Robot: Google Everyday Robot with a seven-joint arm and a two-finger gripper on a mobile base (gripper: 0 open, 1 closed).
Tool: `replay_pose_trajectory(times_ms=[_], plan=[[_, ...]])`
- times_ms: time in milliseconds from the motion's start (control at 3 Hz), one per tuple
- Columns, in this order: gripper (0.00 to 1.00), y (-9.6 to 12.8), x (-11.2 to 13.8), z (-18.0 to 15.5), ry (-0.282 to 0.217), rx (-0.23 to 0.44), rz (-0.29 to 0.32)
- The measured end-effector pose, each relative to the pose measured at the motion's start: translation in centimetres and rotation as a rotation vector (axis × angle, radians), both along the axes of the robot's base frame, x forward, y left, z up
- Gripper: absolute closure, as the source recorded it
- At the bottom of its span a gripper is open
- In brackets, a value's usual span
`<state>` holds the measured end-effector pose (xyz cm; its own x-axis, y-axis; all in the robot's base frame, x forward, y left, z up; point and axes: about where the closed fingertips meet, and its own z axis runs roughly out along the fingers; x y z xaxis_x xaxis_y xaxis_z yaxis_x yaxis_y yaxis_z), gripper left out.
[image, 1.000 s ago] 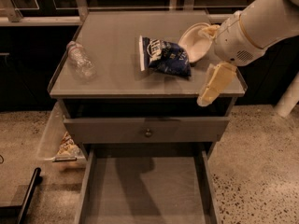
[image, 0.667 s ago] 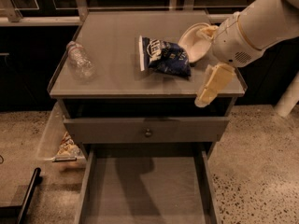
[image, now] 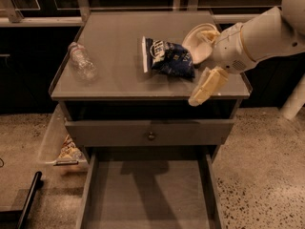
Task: Place blue chip bag into middle drawer
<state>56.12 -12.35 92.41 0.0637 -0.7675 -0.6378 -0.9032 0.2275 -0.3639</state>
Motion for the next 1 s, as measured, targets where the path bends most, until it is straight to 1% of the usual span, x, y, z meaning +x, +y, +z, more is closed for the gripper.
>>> replay_pose_trajectory(times_ms=[333,667,1000], plan=[[0.00,0.2,1.4,-0.6,-0.023,0.072,0.004],[0.00,0.7,2.6,-1.1,-0.046,0.121,0.016],[0.00,1.5,4.5,-2.2,-0.052,0.158,0.030]])
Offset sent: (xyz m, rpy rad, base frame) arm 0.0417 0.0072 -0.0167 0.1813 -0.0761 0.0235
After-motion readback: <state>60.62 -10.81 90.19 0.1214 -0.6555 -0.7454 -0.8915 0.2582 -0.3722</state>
